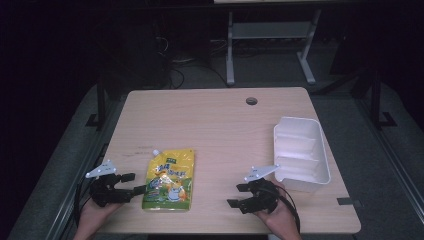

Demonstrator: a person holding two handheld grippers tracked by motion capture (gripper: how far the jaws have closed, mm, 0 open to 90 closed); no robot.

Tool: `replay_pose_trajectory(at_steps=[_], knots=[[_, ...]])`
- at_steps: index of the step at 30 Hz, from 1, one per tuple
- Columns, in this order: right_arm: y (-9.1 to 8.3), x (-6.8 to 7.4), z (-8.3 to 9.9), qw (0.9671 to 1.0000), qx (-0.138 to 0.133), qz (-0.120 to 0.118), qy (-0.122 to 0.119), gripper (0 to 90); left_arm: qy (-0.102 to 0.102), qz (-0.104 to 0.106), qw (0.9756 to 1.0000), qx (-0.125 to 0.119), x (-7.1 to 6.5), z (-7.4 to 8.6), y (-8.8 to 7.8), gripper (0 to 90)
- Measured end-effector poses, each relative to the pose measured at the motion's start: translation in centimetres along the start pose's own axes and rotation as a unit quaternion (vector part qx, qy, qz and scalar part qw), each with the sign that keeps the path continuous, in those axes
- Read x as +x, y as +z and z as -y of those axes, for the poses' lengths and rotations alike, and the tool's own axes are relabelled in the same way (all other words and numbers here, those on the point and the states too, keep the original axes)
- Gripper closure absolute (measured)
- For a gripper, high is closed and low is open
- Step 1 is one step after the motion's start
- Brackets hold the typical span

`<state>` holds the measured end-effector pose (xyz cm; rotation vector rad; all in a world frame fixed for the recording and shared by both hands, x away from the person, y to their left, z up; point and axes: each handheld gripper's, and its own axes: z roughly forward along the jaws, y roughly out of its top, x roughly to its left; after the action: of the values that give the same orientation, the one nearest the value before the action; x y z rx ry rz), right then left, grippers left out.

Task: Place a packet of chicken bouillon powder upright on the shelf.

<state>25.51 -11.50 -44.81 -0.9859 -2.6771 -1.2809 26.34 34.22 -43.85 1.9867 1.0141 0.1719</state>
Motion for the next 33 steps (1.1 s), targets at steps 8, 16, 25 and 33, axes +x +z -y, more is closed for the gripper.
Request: replay_pose_trajectory(at_steps=[8,16,25,33], knots=[[1.5,0.7,-2.1,0.9996,0.002,-0.019,-0.022,36.4,-0.005,-0.004,1.0,0.001,0.4,-0.3,0.1,24.3],[2.4,0.7,-3.3,0.9994,0.006,-0.019,-0.027,41.9,-0.011,-0.005,0.9999,0.006,0.8,-0.5,0.6,24.3],[3.2,0.8,-4.8,0.9993,0.002,-0.022,-0.031,49.1,-0.013,-0.006,0.9999,0.007,1.0,-0.8,1.0,25.2],[4.2,1.1,-6.3,0.9988,0.006,-0.032,-0.037,58.7,-0.019,-0.003,0.9998,0.004,1.2,-1.2,1.3,28.0]])
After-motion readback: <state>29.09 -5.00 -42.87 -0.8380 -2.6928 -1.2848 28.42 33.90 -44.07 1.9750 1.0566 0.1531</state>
